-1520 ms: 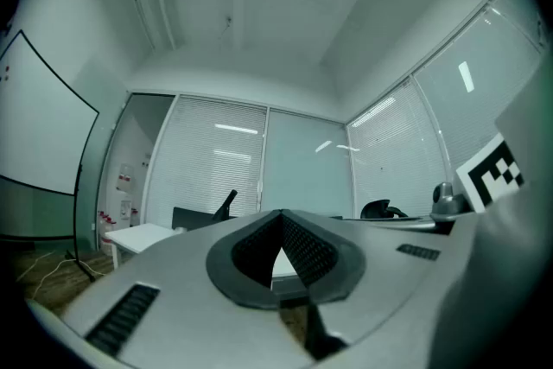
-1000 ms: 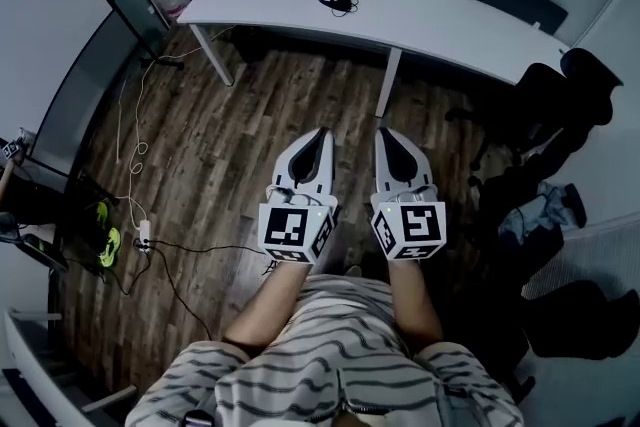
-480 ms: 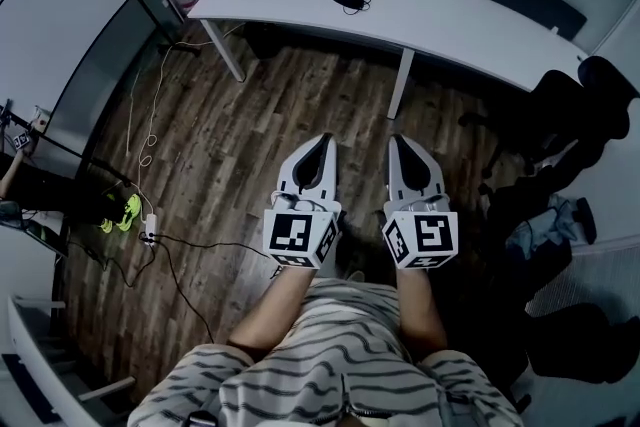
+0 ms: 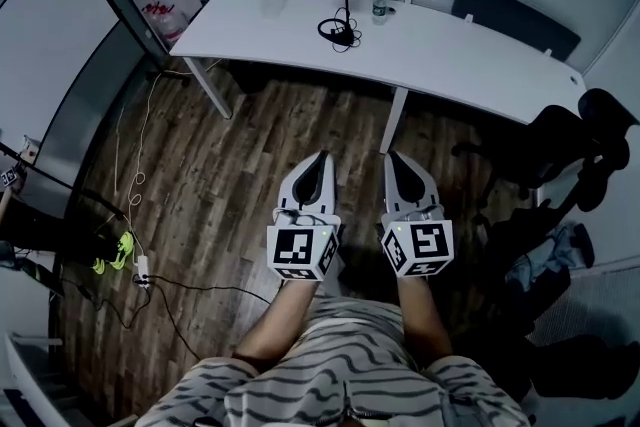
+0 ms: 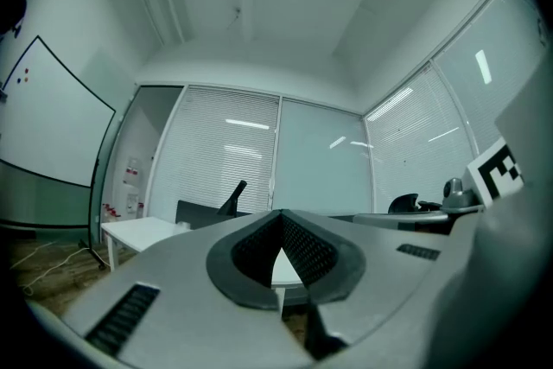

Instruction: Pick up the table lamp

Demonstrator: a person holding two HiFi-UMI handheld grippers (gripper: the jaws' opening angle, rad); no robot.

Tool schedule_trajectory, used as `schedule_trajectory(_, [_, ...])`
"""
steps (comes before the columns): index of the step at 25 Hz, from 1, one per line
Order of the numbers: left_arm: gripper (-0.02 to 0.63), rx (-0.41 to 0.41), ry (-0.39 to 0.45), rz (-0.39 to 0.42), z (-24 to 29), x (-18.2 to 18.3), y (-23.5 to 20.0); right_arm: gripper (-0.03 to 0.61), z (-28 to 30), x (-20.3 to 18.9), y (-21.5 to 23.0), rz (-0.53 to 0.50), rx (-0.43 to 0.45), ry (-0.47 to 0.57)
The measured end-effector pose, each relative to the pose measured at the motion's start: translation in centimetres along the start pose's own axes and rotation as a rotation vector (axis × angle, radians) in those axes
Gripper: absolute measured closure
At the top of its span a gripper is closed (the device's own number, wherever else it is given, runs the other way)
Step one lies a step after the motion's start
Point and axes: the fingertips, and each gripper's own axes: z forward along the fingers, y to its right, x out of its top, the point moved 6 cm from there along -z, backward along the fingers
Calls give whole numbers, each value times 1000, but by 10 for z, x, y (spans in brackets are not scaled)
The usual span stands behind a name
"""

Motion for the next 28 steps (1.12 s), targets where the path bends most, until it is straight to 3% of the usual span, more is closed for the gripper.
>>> schedule_trajectory(7, [606,-18,-44,-8,80,-9,-41,568,88,0,22,0,-4,-17])
schedule_trajectory(13, [606,-51,-59,-11,141,7,-81,568,157,12,30,19,-19,-28])
schedule_trajectory(17, [606,-76,-50,-9,178,18,-107,568,198,24,34,-39,-53,-22])
schedule_trajectory(28, [606,-130,-64,-16,237,18,-139,568,257,27,46,-20,-93,-30])
